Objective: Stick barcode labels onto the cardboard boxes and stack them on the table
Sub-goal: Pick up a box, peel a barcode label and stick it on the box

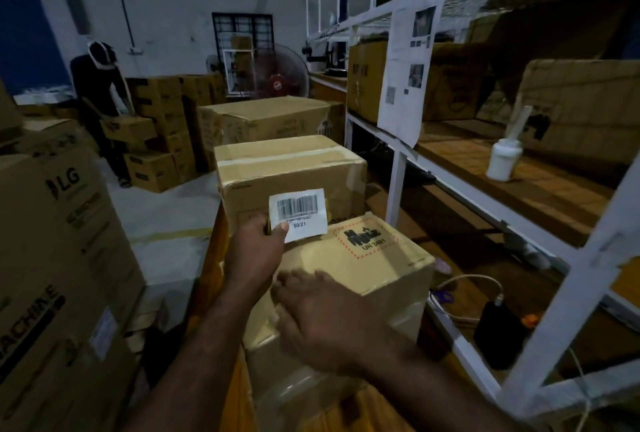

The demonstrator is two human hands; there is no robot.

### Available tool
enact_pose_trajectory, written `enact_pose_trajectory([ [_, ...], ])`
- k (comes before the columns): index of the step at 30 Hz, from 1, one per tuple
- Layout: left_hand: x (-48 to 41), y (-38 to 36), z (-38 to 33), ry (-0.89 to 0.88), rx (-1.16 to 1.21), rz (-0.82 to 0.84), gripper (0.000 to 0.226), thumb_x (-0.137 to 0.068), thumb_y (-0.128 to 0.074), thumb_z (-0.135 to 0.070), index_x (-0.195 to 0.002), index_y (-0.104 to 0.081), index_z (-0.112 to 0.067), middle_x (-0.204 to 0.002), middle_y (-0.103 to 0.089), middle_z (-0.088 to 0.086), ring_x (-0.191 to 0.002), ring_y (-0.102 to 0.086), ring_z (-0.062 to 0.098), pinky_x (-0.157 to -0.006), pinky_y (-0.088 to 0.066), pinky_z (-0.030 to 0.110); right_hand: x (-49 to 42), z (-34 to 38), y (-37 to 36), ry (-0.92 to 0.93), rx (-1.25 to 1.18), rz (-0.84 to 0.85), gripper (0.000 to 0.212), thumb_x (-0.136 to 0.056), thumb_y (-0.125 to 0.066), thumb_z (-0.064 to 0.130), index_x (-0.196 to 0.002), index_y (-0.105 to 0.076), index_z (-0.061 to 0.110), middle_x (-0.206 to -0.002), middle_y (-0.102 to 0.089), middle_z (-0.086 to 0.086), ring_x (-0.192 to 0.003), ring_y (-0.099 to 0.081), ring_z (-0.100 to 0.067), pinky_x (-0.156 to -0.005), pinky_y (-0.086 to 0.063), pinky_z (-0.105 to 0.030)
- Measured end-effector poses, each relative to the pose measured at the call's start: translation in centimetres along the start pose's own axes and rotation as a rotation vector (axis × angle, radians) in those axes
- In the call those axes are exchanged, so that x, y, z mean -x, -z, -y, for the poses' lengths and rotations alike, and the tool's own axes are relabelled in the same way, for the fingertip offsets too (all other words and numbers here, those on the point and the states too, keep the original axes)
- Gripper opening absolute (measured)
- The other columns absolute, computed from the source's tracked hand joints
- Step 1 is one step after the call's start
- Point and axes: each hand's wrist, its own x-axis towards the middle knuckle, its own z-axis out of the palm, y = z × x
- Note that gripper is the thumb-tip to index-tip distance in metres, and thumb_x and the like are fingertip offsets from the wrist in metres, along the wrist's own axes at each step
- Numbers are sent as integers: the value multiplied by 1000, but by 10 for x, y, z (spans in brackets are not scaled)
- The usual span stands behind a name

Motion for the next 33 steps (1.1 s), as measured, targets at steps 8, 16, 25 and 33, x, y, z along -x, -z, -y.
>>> enact_pose_trajectory([
  [8, -1, 7, 4, 20, 105, 130, 20, -93, -61, -29, -110, -72, -28, -99, -76, -12, -92, -72, 10, -85, -59, 45, -37, 0, -3, -114, 14, 107, 56, -100, -22, 45, -146, -37, 18, -155, -35, -6, -142, -29, -23, -117, -18, -53],
  [16, -2, 16, 7, 33, 258, 84, 18, -97, -59, -17, -112, -69, -17, -107, -74, 0, -97, -71, 16, -81, -60, 37, -39, 10, -6, -85, 34, 77, 55, -101, -30, 39, -149, -33, 13, -159, -27, -9, -148, -19, -24, -120, -15, -51],
  [25, -4, 11, 9, 53, 163, 169, 19, -92, -62, -29, -107, -73, -23, -97, -76, -9, -90, -72, 13, -85, -59, 48, 14, -42, 26, -304, 27, 116, 58, -101, -20, 57, -152, -27, 31, -163, -19, 7, -149, -15, -12, -119, -15, -39],
  [33, -8, 16, 9, 91, 291, 94, 17, -96, -60, -15, -109, -70, -18, -102, -75, 1, -94, -72, 20, -84, -59, 52, -42, -10, 3, -170, 57, 149, 62, -99, -30, 54, -146, -36, 14, -160, -26, -9, -148, -19, -23, -119, -16, -45],
])
